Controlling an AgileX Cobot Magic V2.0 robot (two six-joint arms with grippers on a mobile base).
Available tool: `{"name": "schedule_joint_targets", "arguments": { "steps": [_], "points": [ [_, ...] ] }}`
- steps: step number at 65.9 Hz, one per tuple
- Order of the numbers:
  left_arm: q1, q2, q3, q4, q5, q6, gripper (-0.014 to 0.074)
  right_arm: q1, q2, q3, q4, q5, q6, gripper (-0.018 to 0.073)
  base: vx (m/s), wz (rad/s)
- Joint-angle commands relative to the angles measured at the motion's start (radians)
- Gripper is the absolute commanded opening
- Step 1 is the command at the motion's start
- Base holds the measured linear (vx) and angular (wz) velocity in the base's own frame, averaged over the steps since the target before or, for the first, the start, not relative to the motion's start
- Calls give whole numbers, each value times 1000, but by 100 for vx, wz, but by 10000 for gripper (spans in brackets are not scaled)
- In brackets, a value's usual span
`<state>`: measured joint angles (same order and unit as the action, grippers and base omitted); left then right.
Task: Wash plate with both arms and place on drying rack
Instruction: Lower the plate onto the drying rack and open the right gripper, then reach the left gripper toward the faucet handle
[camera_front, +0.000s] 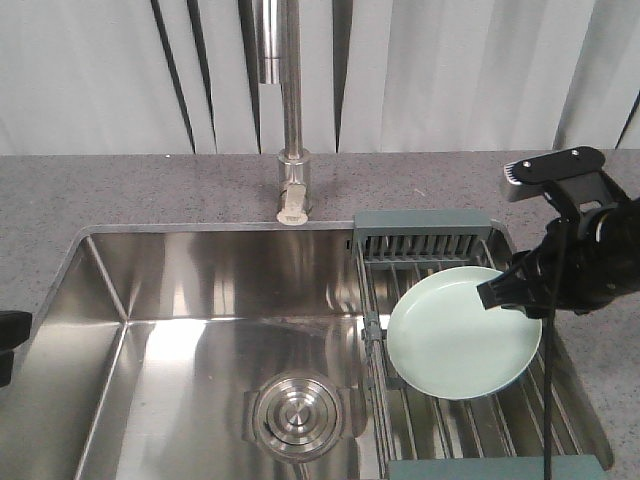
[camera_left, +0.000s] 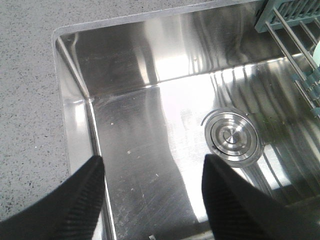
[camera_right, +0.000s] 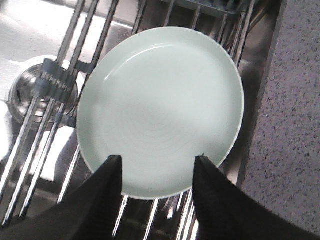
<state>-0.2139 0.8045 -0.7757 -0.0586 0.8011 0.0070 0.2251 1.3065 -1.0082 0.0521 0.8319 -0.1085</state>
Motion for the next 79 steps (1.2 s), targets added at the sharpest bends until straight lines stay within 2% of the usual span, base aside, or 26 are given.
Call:
{"name": "schedule_joint_targets", "arguments": {
  "steps": [1, 21, 38, 79],
  "points": [
    [-2, -6, -23, -7, -63, -7, 408, 20, -117, 27, 0, -31, 18, 337, 0, 0],
    [-2, -6, -23, -7, -63, -7, 408, 22, -399, 208, 50, -30, 33, 337, 0, 0],
    [-2, -6, -23, -7, -63, -7, 408, 22, -575, 332, 50, -30, 33, 337, 0, 0],
    [-2, -3, -23, -7, -72, -7, 408, 22, -645, 367, 49, -33, 30, 337, 0, 0]
  ]
}}
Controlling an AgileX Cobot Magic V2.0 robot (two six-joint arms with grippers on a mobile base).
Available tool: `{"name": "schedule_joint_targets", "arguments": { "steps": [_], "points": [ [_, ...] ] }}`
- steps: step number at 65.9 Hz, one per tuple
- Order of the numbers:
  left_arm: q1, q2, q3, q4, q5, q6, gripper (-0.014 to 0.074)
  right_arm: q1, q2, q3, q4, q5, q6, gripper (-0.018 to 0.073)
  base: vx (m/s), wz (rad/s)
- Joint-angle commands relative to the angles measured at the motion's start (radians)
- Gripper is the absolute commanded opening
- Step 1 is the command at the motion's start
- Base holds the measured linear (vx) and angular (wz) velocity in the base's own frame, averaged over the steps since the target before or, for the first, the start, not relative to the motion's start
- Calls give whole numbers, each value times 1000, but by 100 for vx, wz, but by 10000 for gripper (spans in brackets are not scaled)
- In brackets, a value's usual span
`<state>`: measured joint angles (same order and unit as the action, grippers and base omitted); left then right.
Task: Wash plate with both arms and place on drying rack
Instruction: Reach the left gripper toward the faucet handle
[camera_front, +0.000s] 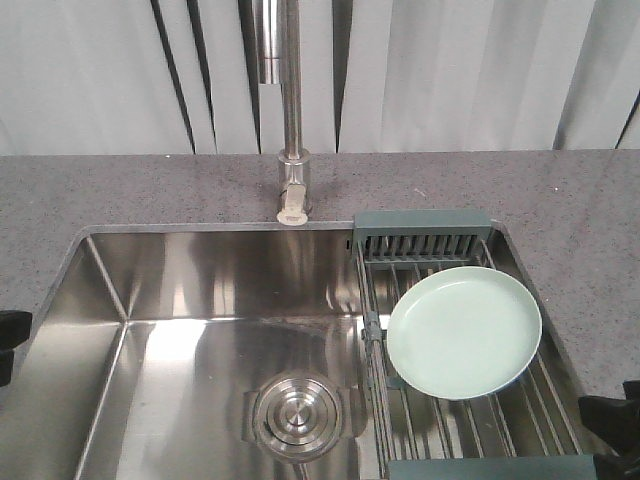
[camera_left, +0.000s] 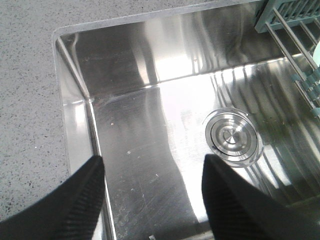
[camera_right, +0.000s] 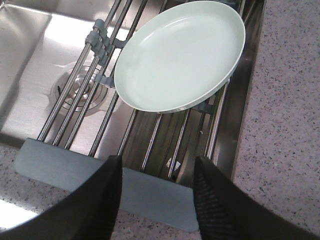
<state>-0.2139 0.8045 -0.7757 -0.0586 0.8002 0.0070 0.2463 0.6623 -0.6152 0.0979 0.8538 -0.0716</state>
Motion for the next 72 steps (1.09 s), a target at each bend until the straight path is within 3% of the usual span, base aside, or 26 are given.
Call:
{"name": "schedule_joint_targets", "arguments": {
  "steps": [1, 17, 18, 44, 65, 72],
  "points": [
    [-2, -3, -23, -7, -71, -7, 408, 1, -1, -26, 4, -55, -7, 337, 0, 0],
    [-2, -3, -23, -9, -97, -7, 408, 1, -1, -26, 4, -53, -7, 337, 0, 0],
    [-2, 288, -297, -10, 40, 57, 395, 1, -1, -26, 4, -52, -7, 337, 0, 0],
    [-2, 466, -327, -13, 0, 129, 212, 1, -1, -26, 4, -52, -7, 337, 0, 0],
    [-2, 488, -327, -141, -58, 258, 38, 1, -1, -26, 4, -52, -7, 337, 0, 0],
    [-2, 488, -327, -146, -80, 276, -9, 1, -1, -26, 4, -52, -7, 337, 0, 0]
  ]
}}
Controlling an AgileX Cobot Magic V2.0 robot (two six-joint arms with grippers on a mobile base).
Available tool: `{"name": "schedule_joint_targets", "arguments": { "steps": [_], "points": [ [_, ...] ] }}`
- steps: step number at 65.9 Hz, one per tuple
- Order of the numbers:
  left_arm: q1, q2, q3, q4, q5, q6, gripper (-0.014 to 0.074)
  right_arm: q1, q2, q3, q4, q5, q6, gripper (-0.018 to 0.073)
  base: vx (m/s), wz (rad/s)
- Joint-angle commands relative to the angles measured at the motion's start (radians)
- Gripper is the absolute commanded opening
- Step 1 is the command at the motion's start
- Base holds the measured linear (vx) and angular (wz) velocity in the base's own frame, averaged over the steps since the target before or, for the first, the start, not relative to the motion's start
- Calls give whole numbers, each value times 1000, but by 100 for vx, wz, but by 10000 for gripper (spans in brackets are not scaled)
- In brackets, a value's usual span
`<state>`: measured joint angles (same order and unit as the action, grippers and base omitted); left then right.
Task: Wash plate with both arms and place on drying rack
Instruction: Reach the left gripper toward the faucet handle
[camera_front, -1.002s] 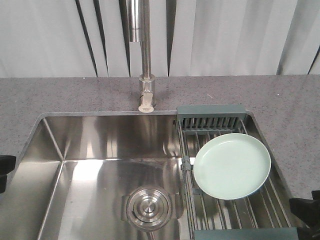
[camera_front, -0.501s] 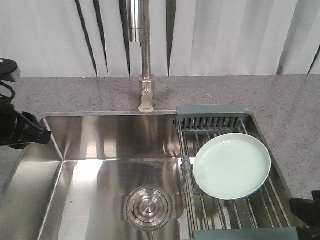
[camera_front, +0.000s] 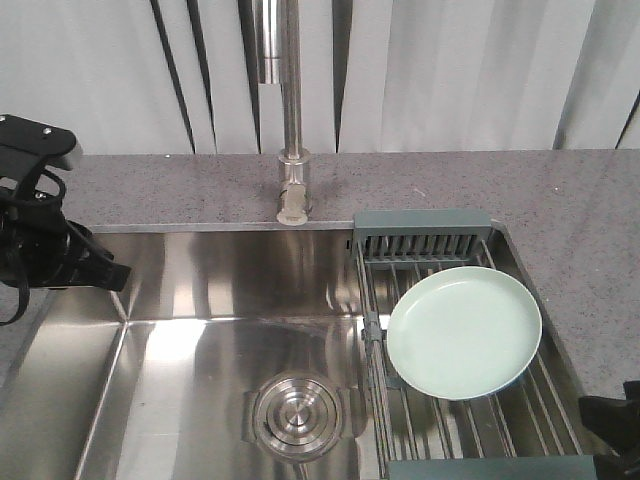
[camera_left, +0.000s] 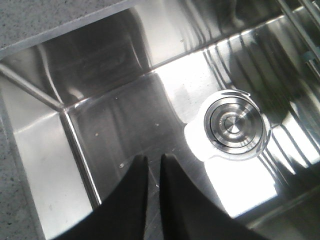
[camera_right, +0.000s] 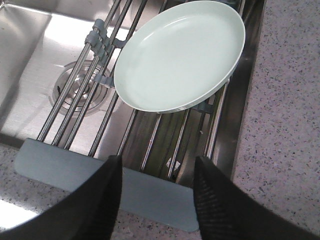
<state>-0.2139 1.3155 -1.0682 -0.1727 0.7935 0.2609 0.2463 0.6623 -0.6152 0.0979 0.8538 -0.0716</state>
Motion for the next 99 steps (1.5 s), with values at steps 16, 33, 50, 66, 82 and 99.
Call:
{"name": "schedule_joint_targets", "arguments": {
  "steps": [16, 33, 50, 66, 82, 99],
  "points": [
    [-2, -19, -36, -38, -130, 73, -8, 1, -1, -26, 4, -52, -7, 337, 0, 0],
    [22, 81, -165, -113, -39, 187, -7, 1, -1, -26, 4, -52, -7, 337, 0, 0],
    [113, 173, -260, -514, 64, 581, -7, 1, -1, -26, 4, -51, -7, 337, 0, 0],
    [140, 230, -260, -835, 175, 975, -7, 1, -1, -26, 4, -52, -7, 337, 0, 0],
    [138, 275, -260, -1020, 185, 1233, -7, 1, -1, -26, 4, -52, -7, 337, 0, 0],
    [137, 354, -265, -1186, 228, 1434, -7, 1, -1, -26, 4, -51, -7, 337, 0, 0]
  ]
}}
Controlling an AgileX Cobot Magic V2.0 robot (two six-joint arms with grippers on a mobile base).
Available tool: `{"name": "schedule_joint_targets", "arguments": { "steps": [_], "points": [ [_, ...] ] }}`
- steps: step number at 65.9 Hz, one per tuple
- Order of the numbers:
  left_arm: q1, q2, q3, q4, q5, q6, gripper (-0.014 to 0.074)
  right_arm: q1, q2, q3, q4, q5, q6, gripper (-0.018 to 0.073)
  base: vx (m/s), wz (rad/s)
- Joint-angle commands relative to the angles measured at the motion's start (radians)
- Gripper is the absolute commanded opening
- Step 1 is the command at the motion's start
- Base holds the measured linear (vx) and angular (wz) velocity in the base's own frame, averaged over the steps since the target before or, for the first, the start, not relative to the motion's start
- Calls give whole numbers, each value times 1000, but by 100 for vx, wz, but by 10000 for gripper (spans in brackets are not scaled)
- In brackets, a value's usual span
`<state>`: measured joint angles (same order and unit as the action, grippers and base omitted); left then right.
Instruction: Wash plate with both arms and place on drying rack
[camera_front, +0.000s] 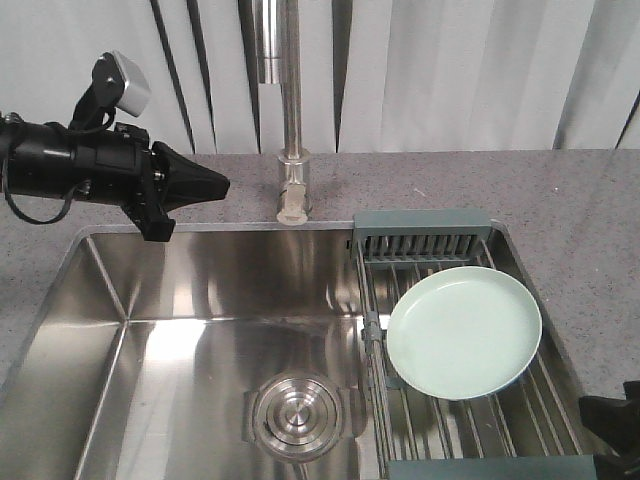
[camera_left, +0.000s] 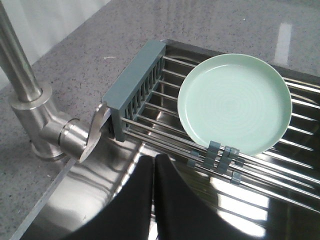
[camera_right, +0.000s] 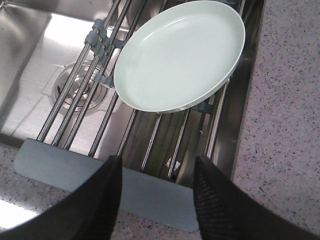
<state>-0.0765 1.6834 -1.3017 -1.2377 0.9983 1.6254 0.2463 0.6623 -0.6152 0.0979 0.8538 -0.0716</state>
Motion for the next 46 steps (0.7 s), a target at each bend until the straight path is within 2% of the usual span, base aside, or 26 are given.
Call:
{"name": "schedule_joint_targets", "arguments": {
  "steps": [1, 9, 26, 37, 46],
  "points": [
    [-2, -10, -31, -127, 25, 78, -7, 1, -1, -26, 4, -51, -7, 337, 0, 0],
    [-36, 25, -34, -146, 11, 134, -7, 1, -1, -26, 4, -51, -7, 337, 0, 0],
    [-143, 73, -38, -150, -125, 213, -7, 1, -1, -26, 4, -51, -7, 337, 0, 0],
    [-195, 129, -101, -151, -148, 212, -7, 1, -1, -26, 4, -51, -7, 337, 0, 0],
    [-231, 174, -162, -149, -209, 204, -7, 1, -1, -26, 4, -51, -7, 337, 0, 0]
  ]
}}
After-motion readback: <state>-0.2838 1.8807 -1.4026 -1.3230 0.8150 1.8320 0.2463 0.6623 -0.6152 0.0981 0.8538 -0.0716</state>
